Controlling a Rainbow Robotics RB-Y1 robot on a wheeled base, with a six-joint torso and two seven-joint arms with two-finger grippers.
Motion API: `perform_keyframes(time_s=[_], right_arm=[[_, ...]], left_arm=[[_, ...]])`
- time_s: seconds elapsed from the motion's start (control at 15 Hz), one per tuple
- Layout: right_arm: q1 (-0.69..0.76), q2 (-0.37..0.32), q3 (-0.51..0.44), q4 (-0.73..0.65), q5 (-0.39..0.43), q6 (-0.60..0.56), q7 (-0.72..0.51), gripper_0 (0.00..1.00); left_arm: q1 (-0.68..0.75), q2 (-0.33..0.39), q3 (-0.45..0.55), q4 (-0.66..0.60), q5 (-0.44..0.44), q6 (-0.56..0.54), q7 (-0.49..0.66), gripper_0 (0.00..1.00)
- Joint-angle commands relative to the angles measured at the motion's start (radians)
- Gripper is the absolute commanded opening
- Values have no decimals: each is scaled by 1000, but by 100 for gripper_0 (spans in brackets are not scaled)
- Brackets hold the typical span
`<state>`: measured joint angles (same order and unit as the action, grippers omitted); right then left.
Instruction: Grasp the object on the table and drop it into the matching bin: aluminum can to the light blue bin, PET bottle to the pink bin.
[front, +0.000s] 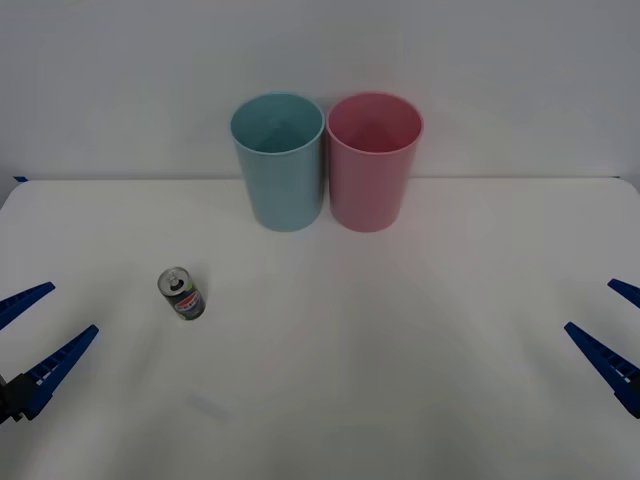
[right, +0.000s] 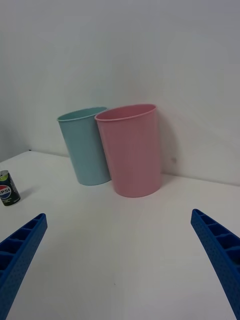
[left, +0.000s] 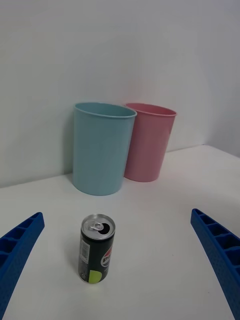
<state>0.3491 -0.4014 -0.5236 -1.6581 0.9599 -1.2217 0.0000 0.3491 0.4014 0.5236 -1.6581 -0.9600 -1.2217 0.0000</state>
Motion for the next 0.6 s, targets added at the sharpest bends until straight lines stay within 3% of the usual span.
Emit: perform_keyframes(time_s=[0.07, 0.6], right_arm=[[0, 0, 0, 0, 0, 0, 0, 100], [0, 0, 0, 0, 0, 0, 0, 100]], left_arm=[[0, 0, 0, 0, 0, 0, 0, 100], [24, 30, 16, 21, -19, 21, -11, 100]])
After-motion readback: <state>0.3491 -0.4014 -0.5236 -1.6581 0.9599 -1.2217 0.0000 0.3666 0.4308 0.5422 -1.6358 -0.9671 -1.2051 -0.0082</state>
